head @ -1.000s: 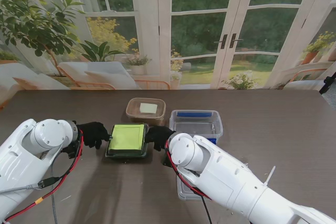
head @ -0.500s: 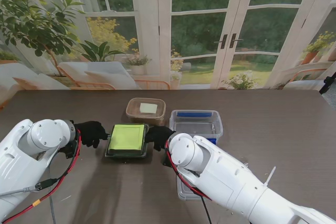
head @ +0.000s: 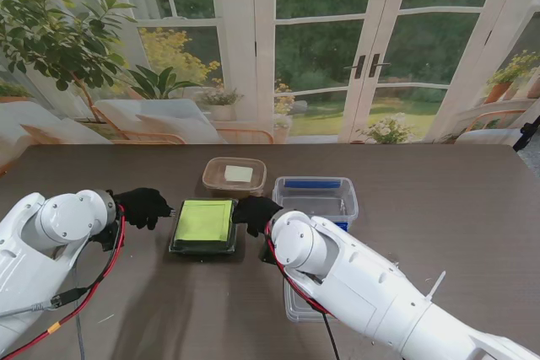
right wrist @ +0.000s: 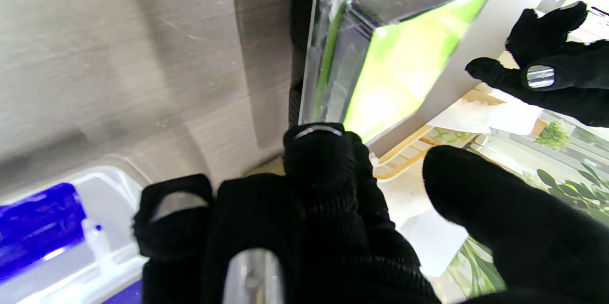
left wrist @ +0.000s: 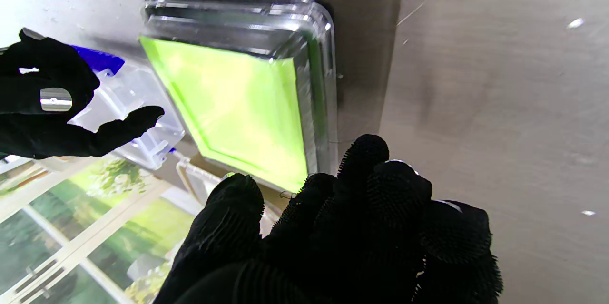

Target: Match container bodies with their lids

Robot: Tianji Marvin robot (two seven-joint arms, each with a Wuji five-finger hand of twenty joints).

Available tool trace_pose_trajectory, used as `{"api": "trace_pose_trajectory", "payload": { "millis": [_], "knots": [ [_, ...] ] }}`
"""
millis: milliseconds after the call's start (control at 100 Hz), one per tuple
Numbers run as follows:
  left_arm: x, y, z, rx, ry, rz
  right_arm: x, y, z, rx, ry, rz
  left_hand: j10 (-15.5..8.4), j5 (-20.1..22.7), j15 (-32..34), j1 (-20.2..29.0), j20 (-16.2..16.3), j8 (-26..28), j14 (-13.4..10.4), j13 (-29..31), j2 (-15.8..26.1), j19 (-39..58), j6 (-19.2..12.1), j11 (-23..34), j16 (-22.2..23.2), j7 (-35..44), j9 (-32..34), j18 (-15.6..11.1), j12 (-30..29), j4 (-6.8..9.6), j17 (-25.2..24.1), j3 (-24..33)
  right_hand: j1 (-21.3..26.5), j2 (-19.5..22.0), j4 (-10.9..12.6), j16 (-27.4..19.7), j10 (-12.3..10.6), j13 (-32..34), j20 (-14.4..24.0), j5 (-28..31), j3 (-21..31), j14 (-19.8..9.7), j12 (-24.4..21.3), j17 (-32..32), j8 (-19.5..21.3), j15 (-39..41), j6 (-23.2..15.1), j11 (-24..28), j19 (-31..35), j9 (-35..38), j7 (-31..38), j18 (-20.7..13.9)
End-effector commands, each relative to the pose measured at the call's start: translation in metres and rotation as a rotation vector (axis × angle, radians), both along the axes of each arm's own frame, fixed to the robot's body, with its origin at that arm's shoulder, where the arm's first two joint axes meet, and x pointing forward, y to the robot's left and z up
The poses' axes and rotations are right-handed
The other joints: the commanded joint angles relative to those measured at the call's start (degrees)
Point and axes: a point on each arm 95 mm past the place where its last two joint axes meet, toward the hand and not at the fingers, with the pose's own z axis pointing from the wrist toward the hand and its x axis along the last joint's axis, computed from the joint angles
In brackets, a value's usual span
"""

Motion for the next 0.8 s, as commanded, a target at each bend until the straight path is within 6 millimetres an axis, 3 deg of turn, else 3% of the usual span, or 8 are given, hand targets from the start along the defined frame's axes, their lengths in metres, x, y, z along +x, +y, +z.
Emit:
{"api": "trace_pose_trajectory", "payload": {
  "millis": [0,140,290,790],
  "knots": [
    [0.005,-0.004,0.002,-0.028,-0.001,-0.009,-0.005,0.007,0.005,0.020,-0.020,0.021,1.11,0.14,-2.36,0.43,-0.68,0.24,2.11,-0.70,2.82,-0.98,-1.26,-0.45,-1.29,0.34,-0.85,-3.03,-0.86,1.48,-1.35,-0.81,-0.25,-0.69,0.21,0.43,4.74,0.39,0.91,2.62,-0.57,-1.45,-0.44,22.44,-0.46,4.22,-3.77,0.12,5.57,5.30,0.70,1.58],
    [0.014,-0.007,0.000,-0.063,-0.036,-0.017,-0.008,0.010,0.009,0.037,-0.047,0.039,0.59,0.40,-7.79,0.46,-2.74,0.27,3.24,-1.98,2.66,-3.46,-1.99,-4.49,-3.46,0.31,-0.91,-2.47,-4.46,1.52,-3.29,-0.76,0.08,-1.28,-0.04,0.44,4.69,0.38,0.92,8.53,-0.42,-1.27,-0.26,22.44,-0.20,4.29,-6.26,0.41,5.55,5.39,1.79,1.62],
    [0.024,-0.011,-0.006,-0.104,-0.026,-0.022,-0.014,0.013,0.008,0.067,-0.040,0.072,0.59,0.63,-9.30,0.54,-3.42,0.32,3.60,-2.31,2.69,-3.87,-2.29,-6.18,-4.06,0.34,-0.64,-2.28,-6.36,1.52,-3.83,-0.75,0.02,-1.50,-0.23,0.46,4.63,0.38,0.93,14.77,-0.07,-1.29,-0.14,22.44,-0.17,4.33,-5.56,0.86,5.54,5.39,2.63,1.63],
    [0.038,-0.019,-0.022,-0.159,0.012,-0.030,-0.022,0.022,-0.011,0.065,0.027,0.098,0.93,0.76,-10.17,0.71,-3.85,0.39,3.91,-2.52,2.73,-4.11,-2.16,-7.03,-4.33,0.33,-0.38,-2.11,-7.29,1.51,-4.34,-0.77,0.08,-1.26,-0.28,0.43,4.86,0.36,1.00,15.10,-0.12,-0.90,-0.34,22.40,-0.33,4.27,-5.36,1.14,5.39,5.39,2.69,2.07]
  ]
}}
